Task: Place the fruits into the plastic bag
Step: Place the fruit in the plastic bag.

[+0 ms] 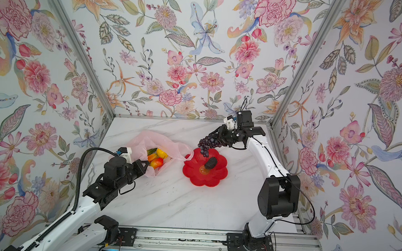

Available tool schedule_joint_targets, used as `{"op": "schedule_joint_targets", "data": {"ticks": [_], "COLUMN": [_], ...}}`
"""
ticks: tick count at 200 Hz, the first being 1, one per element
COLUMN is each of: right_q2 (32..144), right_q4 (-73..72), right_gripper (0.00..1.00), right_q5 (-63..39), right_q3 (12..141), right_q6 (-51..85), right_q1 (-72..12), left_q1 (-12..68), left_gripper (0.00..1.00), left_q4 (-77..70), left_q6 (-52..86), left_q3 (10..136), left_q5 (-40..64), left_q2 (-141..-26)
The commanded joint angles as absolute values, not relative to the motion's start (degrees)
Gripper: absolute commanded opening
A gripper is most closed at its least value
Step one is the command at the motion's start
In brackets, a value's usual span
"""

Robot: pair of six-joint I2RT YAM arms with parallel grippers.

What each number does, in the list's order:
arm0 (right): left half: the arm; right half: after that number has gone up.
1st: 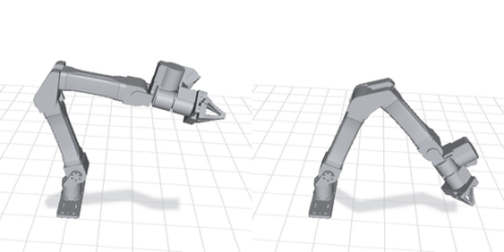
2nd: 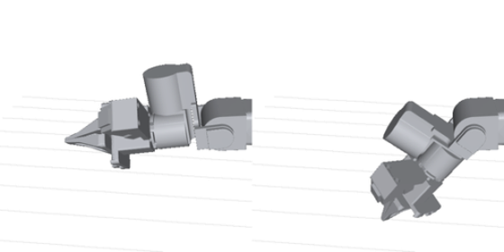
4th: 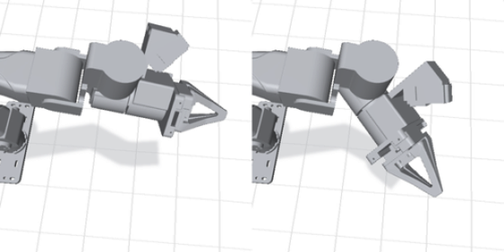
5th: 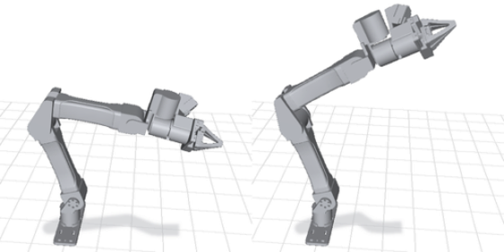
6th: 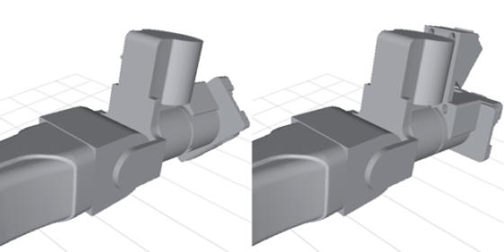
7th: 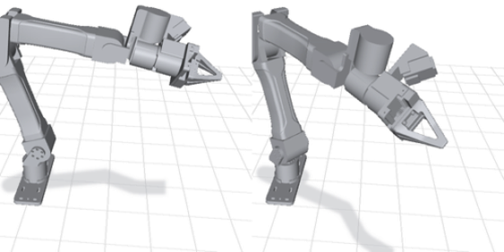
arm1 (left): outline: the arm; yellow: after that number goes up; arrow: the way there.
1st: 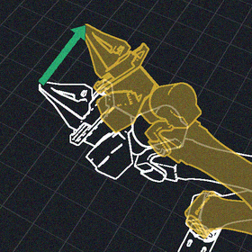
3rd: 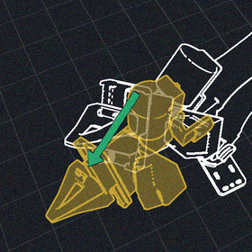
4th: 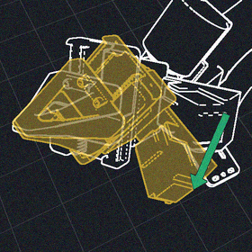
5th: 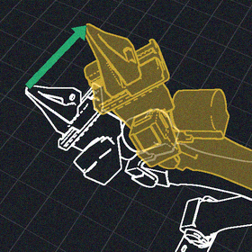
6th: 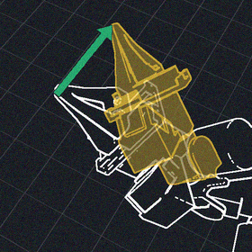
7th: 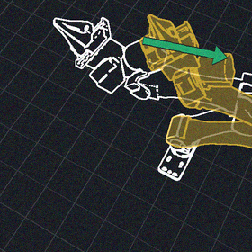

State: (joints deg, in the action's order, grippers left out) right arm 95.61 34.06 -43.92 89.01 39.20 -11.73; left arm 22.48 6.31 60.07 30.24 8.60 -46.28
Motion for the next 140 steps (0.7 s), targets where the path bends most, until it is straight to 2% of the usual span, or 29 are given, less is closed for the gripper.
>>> {"op": "schedule_joint_targets", "data": {"ticks": [1, 57, 140], "right_q2": [92.55, 92.34, 100.97], "right_q4": [27.20, 21.99, 22.06], "right_gripper": [0.36, 0.36, 0.36], "right_q5": [-47.82, -48.04, -45.14], "right_q3": [91.10, 94.63, 103.34], "right_q6": [46.15, 51.42, 50.99], "right_q1": [-11.60, -14.32, -26.65], "left_q1": [21.88, 21.91, 21.81], "left_gripper": [0.00, 0.00, 0.00], "left_q4": [5.71, 6.80, 8.79], "left_q6": [60.27, 60.73, 60.73], "left_q3": [29.82, 29.11, 28.70], "left_q5": [9.14, 9.39, 9.40], "left_q2": [-45.27, -43.17, -40.40]}}
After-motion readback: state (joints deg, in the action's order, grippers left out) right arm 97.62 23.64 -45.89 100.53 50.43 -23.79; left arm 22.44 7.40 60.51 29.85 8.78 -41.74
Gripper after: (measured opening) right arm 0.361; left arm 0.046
